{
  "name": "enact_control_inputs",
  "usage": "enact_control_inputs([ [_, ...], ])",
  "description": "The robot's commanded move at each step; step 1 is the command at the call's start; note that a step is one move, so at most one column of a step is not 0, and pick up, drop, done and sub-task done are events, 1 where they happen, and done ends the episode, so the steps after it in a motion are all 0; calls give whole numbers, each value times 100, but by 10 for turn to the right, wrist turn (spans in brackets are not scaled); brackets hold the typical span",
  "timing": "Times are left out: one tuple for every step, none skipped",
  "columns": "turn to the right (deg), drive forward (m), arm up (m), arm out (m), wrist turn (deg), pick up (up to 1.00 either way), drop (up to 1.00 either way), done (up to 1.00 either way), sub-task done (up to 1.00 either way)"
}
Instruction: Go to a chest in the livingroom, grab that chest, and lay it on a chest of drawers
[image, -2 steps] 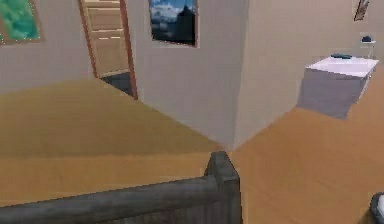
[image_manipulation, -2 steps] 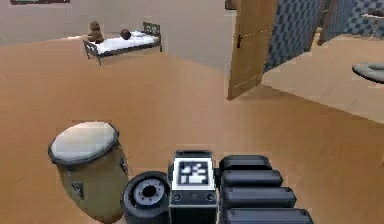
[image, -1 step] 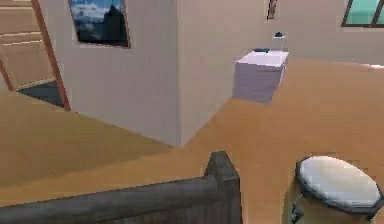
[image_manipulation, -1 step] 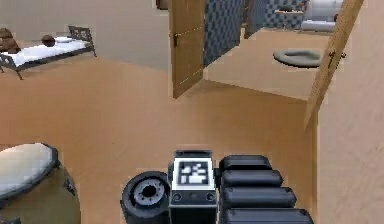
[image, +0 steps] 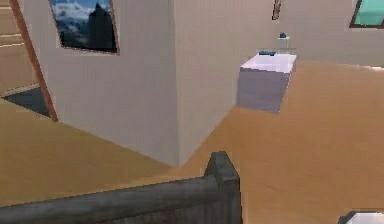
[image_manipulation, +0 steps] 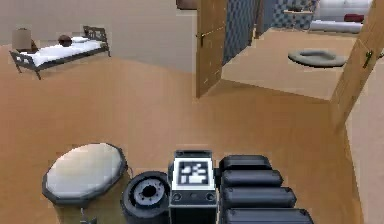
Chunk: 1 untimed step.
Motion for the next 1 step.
enact_control_inputs([
  [-450, 0, 0, 0, 0, 0, 0, 0, 0],
])
